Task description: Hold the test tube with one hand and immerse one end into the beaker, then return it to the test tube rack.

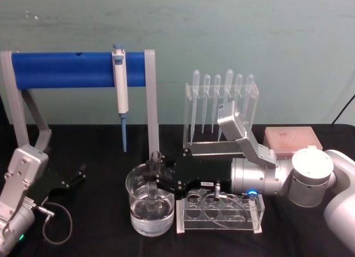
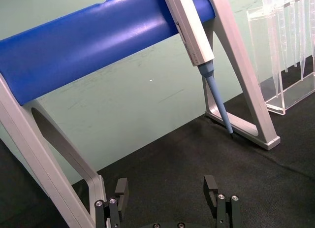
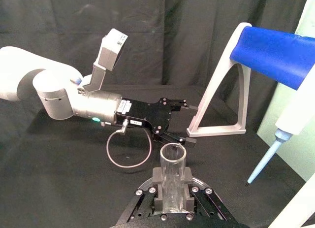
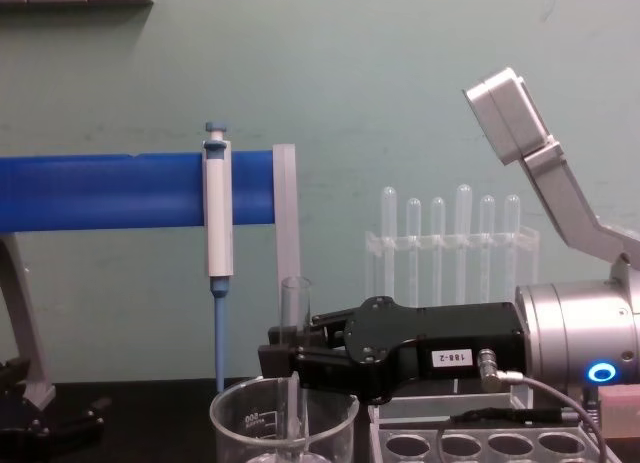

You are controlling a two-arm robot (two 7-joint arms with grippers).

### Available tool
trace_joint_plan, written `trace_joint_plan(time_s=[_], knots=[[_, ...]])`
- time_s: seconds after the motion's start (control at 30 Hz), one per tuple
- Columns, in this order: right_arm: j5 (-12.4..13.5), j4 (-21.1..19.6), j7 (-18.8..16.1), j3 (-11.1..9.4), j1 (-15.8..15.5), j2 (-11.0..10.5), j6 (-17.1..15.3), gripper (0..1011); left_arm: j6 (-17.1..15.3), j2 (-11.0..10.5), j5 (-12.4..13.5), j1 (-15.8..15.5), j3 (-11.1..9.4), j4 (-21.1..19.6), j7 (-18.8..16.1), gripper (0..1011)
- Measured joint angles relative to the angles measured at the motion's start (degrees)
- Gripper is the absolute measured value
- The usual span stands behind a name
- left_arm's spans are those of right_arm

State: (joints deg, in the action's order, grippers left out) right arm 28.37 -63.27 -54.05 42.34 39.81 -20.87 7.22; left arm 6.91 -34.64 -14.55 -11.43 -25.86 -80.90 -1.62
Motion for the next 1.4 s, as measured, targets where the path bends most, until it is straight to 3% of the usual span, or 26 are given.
trace_joint_plan(time_s=[1.4], knots=[[0.0,0.0,0.0,0.0,0.0,0.0,0.0,225,0.0,0.0,0.0,0.0,0.0,0.0,0.0,1000]])
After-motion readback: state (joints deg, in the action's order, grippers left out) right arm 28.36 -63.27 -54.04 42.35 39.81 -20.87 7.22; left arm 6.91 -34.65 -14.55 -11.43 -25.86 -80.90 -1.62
